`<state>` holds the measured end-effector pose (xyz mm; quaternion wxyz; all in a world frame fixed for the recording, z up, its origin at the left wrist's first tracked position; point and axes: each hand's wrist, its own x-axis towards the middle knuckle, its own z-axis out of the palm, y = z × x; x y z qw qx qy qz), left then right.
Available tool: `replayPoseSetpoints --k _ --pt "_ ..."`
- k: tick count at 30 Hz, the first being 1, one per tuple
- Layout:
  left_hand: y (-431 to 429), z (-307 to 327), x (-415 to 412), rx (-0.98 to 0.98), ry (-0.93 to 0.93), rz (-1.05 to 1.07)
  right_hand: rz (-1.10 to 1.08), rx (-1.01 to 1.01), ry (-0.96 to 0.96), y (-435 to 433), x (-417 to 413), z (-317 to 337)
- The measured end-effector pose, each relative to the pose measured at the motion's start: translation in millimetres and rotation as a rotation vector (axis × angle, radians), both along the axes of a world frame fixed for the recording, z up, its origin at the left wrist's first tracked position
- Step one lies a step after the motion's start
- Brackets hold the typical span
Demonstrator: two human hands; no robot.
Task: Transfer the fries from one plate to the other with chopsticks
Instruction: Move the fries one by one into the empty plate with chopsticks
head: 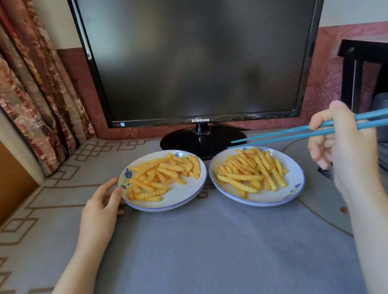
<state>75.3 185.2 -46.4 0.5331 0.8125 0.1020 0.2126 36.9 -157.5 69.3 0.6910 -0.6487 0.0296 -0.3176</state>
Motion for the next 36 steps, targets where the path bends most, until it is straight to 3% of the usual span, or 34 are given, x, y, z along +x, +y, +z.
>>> replayPoseSetpoints --k 10,15,23,36 --pt "1.5 -2.1 1.3 -0.024 -0.004 -0.006 0.467 -0.105 0.051 76.8 -0.4 -33.4" --pt "1.1 -2.1 1.1 -0.029 -0.005 -0.007 0.598 -0.111 0.019 89.6 3.7 -51.1" --pt "1.9 -2.8 2.0 -0.038 -0.005 -0.014 0.600 -0.142 0.070 93.8 6.3 -54.6" --pt "-1.9 1.6 -2.0 -0.020 -0.011 -0.008 0.479 -0.034 0.138 84.1 7.2 -44.2"
